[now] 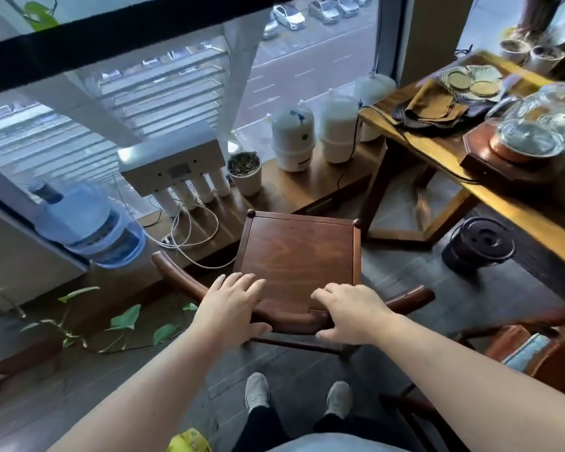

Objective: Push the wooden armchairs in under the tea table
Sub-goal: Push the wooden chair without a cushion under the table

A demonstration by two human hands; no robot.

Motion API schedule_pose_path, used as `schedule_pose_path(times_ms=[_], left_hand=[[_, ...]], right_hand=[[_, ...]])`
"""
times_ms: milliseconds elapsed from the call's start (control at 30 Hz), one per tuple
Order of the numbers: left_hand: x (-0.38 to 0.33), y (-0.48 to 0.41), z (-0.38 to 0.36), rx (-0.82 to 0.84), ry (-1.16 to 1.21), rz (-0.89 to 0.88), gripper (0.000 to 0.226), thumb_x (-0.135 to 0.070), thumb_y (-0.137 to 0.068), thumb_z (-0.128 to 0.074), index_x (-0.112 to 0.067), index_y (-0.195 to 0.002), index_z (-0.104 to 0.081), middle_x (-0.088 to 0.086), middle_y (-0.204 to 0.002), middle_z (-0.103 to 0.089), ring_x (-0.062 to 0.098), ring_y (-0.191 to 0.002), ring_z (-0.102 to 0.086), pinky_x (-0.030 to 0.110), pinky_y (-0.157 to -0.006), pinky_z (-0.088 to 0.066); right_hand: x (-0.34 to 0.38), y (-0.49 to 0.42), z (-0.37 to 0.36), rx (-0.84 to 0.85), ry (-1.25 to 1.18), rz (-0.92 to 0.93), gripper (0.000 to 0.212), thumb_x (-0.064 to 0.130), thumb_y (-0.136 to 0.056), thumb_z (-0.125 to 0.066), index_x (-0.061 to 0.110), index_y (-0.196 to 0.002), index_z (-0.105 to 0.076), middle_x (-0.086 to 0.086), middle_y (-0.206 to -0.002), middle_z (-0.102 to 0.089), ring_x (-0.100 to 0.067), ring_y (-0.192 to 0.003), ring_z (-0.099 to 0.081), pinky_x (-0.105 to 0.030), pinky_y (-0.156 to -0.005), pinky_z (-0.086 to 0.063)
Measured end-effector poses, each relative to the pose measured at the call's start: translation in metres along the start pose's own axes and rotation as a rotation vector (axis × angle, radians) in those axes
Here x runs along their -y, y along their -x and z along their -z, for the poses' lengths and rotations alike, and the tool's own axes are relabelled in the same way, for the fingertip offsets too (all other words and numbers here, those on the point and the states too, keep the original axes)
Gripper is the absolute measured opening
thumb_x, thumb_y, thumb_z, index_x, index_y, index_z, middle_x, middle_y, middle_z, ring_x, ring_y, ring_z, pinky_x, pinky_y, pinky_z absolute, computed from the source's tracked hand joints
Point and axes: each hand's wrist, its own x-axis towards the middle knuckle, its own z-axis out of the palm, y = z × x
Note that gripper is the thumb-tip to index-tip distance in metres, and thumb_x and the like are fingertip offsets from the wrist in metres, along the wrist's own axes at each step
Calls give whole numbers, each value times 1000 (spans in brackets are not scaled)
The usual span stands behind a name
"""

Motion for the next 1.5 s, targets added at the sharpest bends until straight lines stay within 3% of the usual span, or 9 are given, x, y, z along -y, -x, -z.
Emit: schedule_pose_path(times_ms=[267,433,500,600,700,833,1100,1333,1500], left_hand=[[28,-19,-19,40,122,-155,94,-85,-63,-49,-22,-132,-42,-1,-131,-54,23,-120,-46,38,-102,-37],[36,-20,-32,127,32,-186,94,-94,-55,-35,-29,-122,-46,-7,-112,-65,23,-100,-62,38,-81,-46],[36,-22,-35,142,-44,-225,79,-86,-58,-43,-31,-115,-49,-7,-102,-66,23,-92,-64,37,-71,-47],[37,-30,-32,185,-72,-254,37,-53,-65,-55,-31,-95,-52,-7,-91,-65,22,-84,-65,34,-62,-48],[40,-35,-29,253,-82,-264,27,-39,-62,-53,-32,-88,-52,-9,-87,-63,20,-82,-65,31,-56,-39],[38,-38,-28,292,-136,-209,27,-35,-60,-54,-27,-85,-60,-4,-77,-67,24,-72,-65,28,-56,-38],[40,-37,-34,287,-163,-278,25,-38,-55,-49,-26,-75,-60,-4,-64,-63,24,-60,-62,27,-52,-36],[44,-32,-41,313,-188,-403,18,-36,-56,-47,-26,-70,-51,-4,-61,-60,24,-52,-55,27,-49,-35],[40,-37,-31,344,-208,-490,18,-34,-59,-48,-24,-73,-54,-4,-61,-56,24,-50,-47,28,-50,-37]], right_hand=[[10,-10,-19,120,-18,-71,37,55,-74,-55,30,-101,-54,5,-99,-61,-24,-94,-61,-37,-69,-43],[11,-14,-13,194,-27,-100,27,51,-71,-57,32,-89,-55,5,-89,-66,-26,-85,-64,-35,-66,-45],[10,-17,-10,261,-38,-118,23,49,-69,-59,31,-83,-53,6,-82,-62,-25,-80,-63,-34,-66,-49],[7,-28,3,451,-83,-137,39,54,-66,-69,21,-83,-60,5,-78,-62,-24,-74,-61,-32,-58,-46],[4,-38,11,563,-132,-116,42,52,-66,-74,14,-81,-66,2,-70,-64,-20,-64,-61,-28,-49,-42],[4,-37,5,532,-135,-128,26,40,-61,-70,17,-70,-65,4,-60,-62,-17,-56,-59,-26,-46,-43],[12,-28,-1,452,-111,-193,24,39,-57,-66,23,-62,-50,8,-63,-54,-17,-58,-53,-28,-53,-40],[31,-4,-18,442,-174,-237,29,44,-62,-66,23,-81,-64,7,-69,-58,-22,-68,-58,-34,-61,-48],[38,8,-30,384,-175,-325,30,45,-56,-61,23,-77,-62,7,-64,-55,-25,-67,-57,-33,-61,-46]])
